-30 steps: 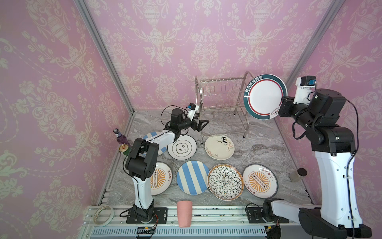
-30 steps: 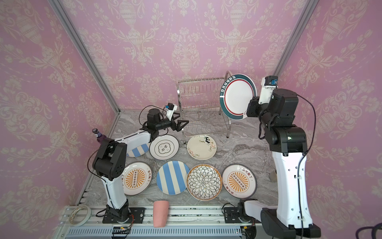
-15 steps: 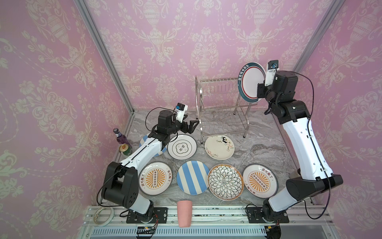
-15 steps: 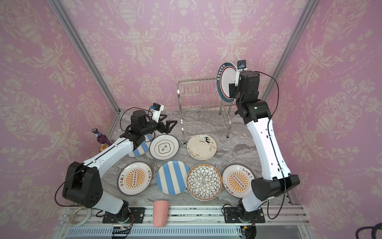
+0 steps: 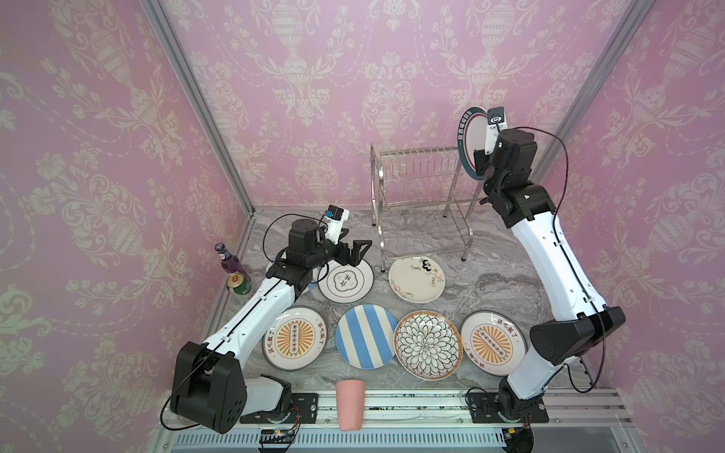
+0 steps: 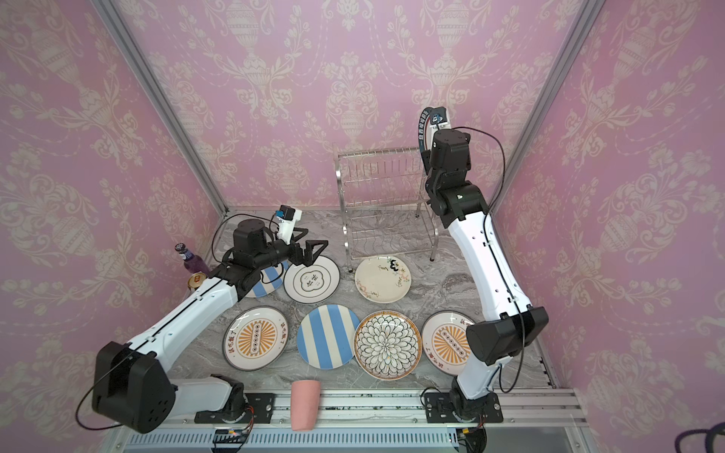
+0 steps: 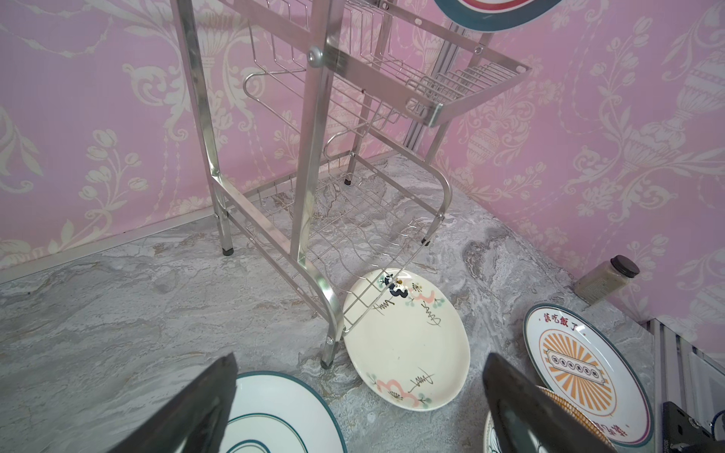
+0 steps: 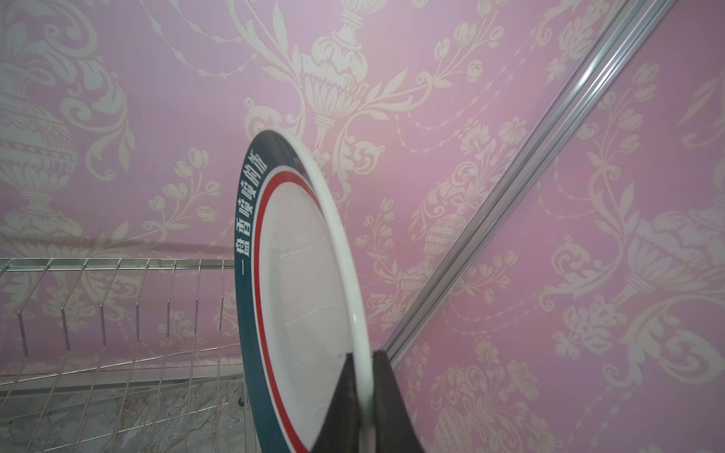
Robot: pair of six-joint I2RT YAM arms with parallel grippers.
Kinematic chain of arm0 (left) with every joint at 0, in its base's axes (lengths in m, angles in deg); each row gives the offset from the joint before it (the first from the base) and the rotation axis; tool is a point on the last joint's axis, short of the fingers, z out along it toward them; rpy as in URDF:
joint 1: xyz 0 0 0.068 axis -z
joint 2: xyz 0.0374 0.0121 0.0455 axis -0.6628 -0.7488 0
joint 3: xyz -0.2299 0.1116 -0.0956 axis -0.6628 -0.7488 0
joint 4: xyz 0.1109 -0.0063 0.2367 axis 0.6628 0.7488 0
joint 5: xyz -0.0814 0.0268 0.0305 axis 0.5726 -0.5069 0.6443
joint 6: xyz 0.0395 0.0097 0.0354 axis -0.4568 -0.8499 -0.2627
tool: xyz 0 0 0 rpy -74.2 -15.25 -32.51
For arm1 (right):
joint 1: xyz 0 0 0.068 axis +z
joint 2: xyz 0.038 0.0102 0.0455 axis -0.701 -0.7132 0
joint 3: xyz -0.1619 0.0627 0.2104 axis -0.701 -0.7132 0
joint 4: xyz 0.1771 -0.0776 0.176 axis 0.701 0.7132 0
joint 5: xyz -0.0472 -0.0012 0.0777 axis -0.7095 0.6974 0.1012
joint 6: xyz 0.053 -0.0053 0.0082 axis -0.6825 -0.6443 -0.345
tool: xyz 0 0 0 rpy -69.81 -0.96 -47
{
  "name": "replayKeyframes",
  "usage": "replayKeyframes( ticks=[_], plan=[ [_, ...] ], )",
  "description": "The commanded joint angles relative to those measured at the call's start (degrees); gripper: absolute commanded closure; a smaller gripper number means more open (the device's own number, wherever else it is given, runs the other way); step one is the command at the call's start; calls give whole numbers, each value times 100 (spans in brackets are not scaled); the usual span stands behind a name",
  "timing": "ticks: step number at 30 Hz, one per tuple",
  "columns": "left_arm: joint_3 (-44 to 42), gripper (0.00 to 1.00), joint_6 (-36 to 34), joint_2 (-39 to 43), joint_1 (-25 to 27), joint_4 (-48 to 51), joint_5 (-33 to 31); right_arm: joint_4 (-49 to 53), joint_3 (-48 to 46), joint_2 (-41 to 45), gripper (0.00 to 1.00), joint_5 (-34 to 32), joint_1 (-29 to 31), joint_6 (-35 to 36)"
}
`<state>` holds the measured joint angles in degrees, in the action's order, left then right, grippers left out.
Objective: Load the plates into the dish rack
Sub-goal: 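Raise the plate above the rack's upper tier with the right gripper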
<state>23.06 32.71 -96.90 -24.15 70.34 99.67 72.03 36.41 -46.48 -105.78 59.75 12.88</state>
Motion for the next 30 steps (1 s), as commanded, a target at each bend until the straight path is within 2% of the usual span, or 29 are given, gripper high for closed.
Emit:
replayKeyframes(
  ticks=[1,6,20,30],
  plan=[
    [-79,1,232,11,-51,-147,408,-398,278,-206,100,-141,5,180],
    [-120,1,232,30,-58,-190,497,-474,260,-304,100,-78,5,45],
    [-114,1,124,115,-58,-105,601,-875,51,-585,100,-461,14,319],
    [-168,1,119,124,-58,-120,514,-941,-109,-640,100,-356,5,192]
  ],
)
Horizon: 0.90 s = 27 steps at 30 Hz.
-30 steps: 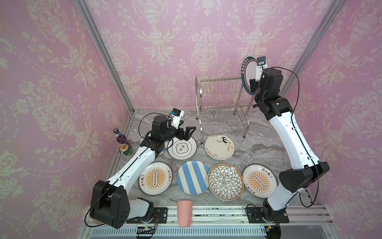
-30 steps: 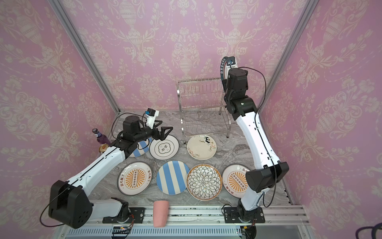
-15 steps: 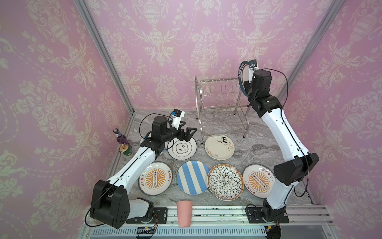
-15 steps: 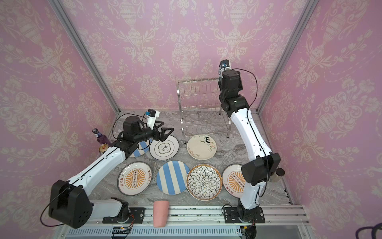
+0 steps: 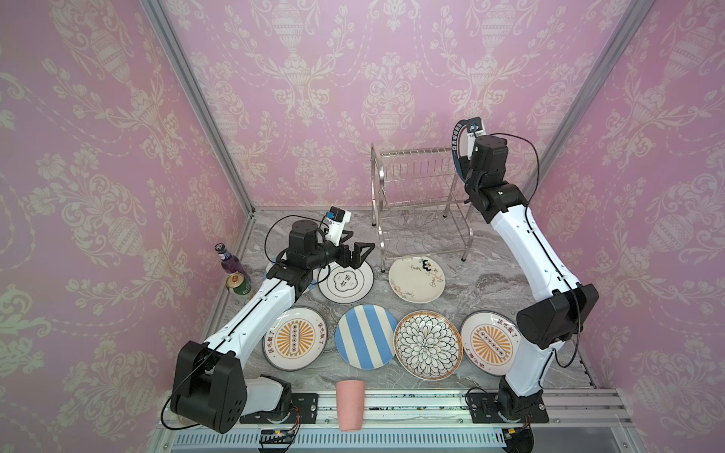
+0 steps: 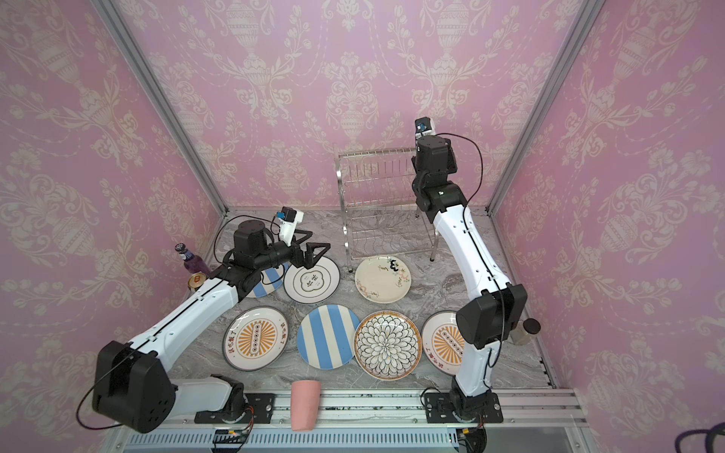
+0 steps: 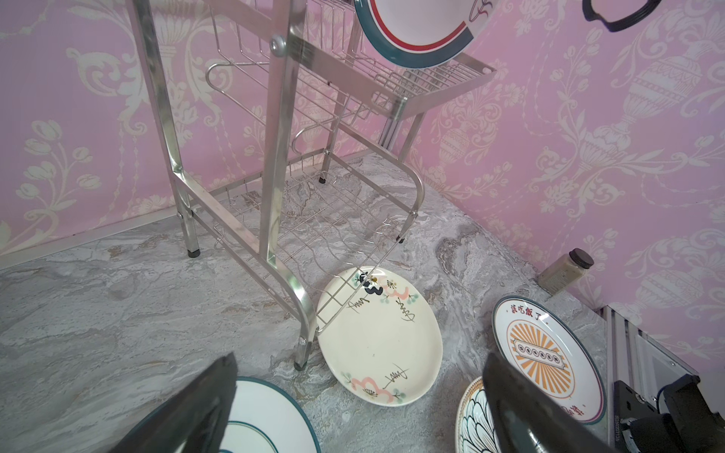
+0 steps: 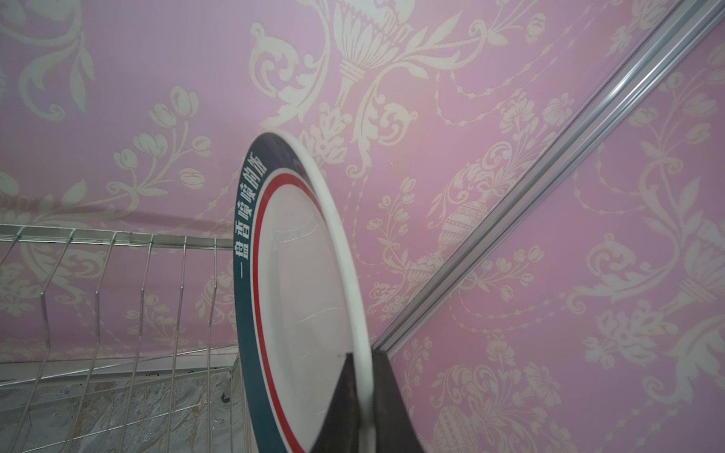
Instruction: Load the plates into the dish rack
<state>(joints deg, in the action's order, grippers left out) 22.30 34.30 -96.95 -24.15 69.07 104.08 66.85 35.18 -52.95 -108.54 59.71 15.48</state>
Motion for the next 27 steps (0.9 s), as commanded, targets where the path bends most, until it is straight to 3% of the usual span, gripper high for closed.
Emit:
replayKeyframes(
  ticks=[1,16,20,27],
  plan=[
    [-93,1,-38,120,-57,10,72,-427,9,-1,100,-78,9,-80],
    [-81,1,-119,96,-58,99,41,-584,-517,41,100,-161,9,-211],
    [-93,1,-120,112,-57,114,28,-576,-613,100,91,-170,17,-213],
    [-105,1,-137,124,-58,100,4,-718,-683,217,91,-239,18,14]
  ],
)
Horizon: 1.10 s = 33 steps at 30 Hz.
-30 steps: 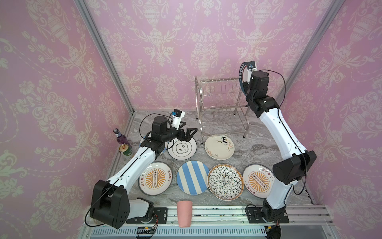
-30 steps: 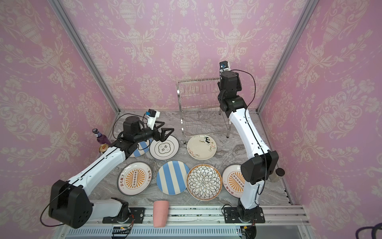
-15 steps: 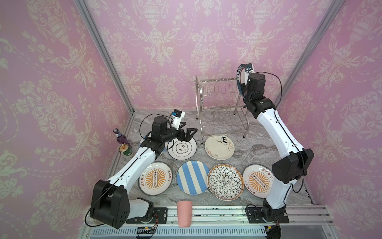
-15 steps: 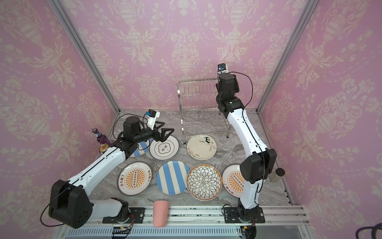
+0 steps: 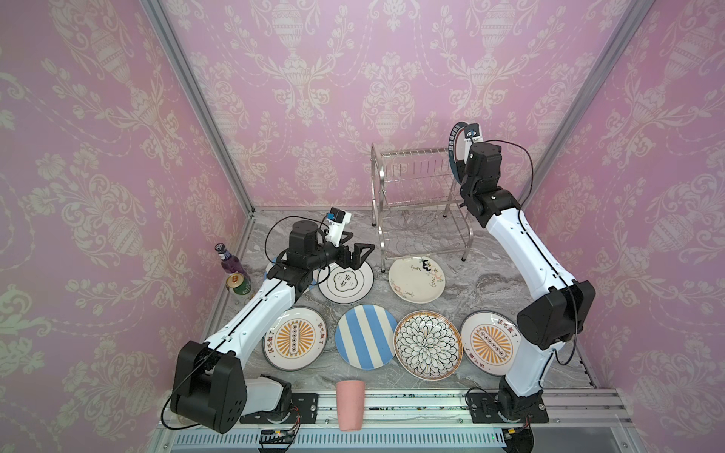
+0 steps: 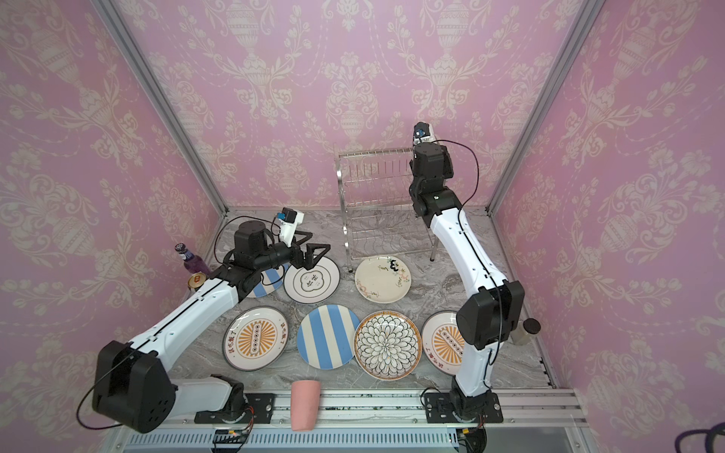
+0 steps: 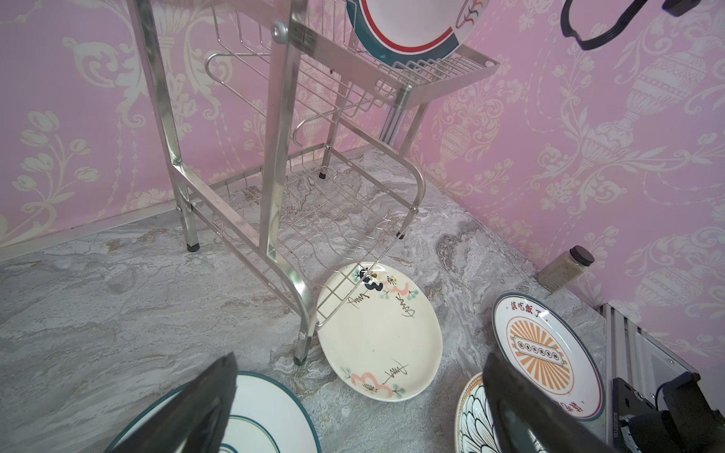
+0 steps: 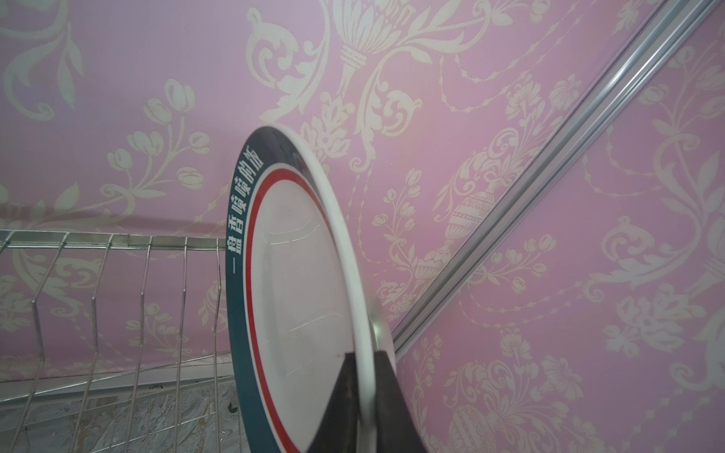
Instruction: Load the plates into the dish rack
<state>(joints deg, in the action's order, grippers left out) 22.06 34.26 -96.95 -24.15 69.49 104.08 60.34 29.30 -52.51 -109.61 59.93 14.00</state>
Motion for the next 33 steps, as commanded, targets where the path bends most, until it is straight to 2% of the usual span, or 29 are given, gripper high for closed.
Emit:
replayKeyframes(
  ticks=[1,2,4,15,20,21,33],
  plan=[
    [-85,1,-122,120,-53,58,2,-86,-89,179,92,-127,-4,203],
    [-86,1,-124,113,-58,59,15,-110,-80,183,96,-139,-4,268],
    [-92,1,-116,119,-57,50,21,-110,-25,173,98,-139,-4,322],
    [-85,1,-107,124,-52,41,33,216,22,257,93,-95,7,94],
    [-129,1,-112,163,-51,14,2,266,190,259,97,-144,9,207],
    [-137,1,-115,164,-56,14,2,283,209,274,100,-154,8,223],
    [-147,1,-90,177,-48,-38,44,187,461,393,100,-295,13,510]
  ],
)
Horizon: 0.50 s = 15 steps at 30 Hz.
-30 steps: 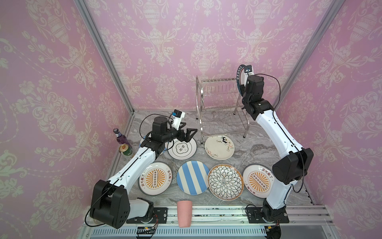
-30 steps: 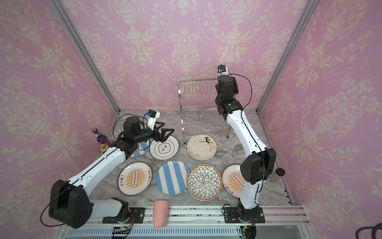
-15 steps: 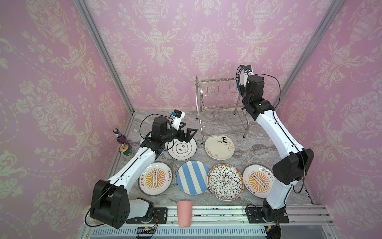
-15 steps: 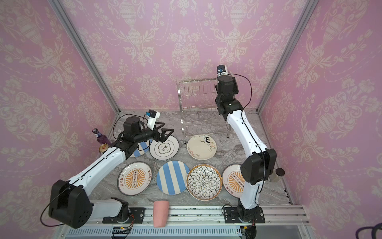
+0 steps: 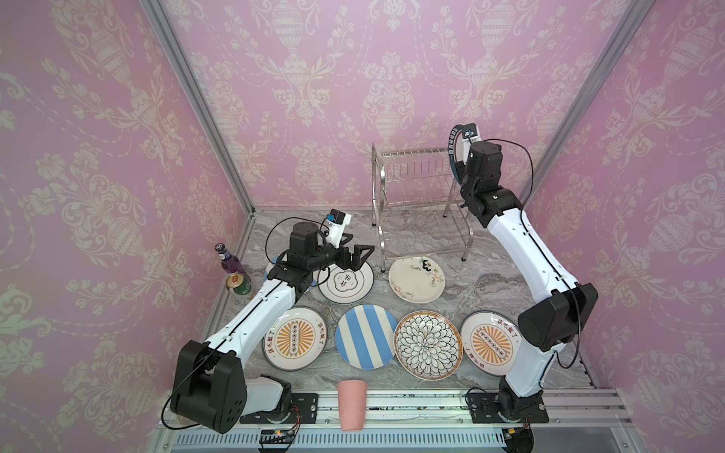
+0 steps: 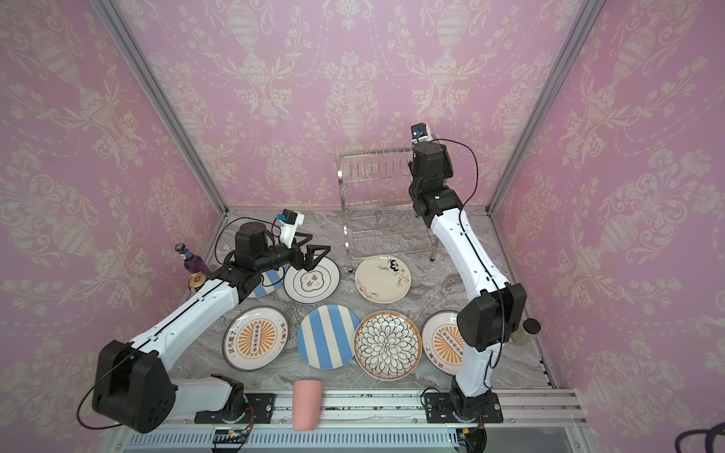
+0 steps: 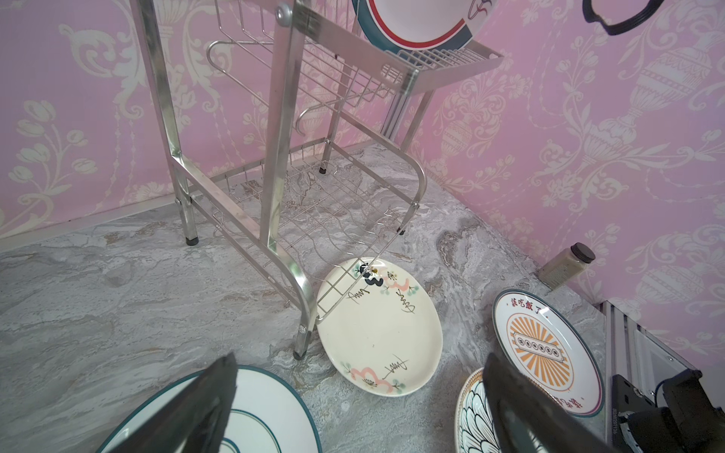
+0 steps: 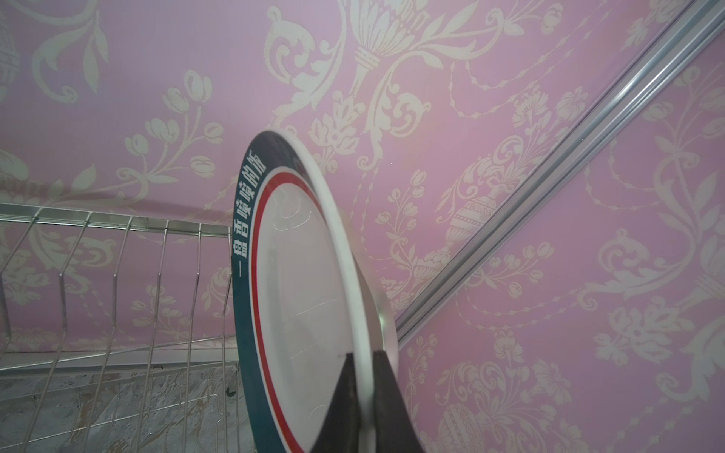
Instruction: Load the plates into the dish rack
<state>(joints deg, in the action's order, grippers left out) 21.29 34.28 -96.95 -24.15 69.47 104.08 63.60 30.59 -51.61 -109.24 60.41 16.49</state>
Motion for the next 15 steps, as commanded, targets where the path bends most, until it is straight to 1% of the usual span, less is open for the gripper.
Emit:
replayKeyframes(
  ticks=[1,9,15],
  plan=[
    [-70,1,-91,185,-50,-35,37,-147,399,284,100,-319,-38,308],
    [-78,1,-117,172,-55,-6,23,-148,1010,-59,100,-233,-43,580],
    [-63,1,-162,148,-58,32,-24,49,1034,-153,100,-31,-52,406]
  ],
)
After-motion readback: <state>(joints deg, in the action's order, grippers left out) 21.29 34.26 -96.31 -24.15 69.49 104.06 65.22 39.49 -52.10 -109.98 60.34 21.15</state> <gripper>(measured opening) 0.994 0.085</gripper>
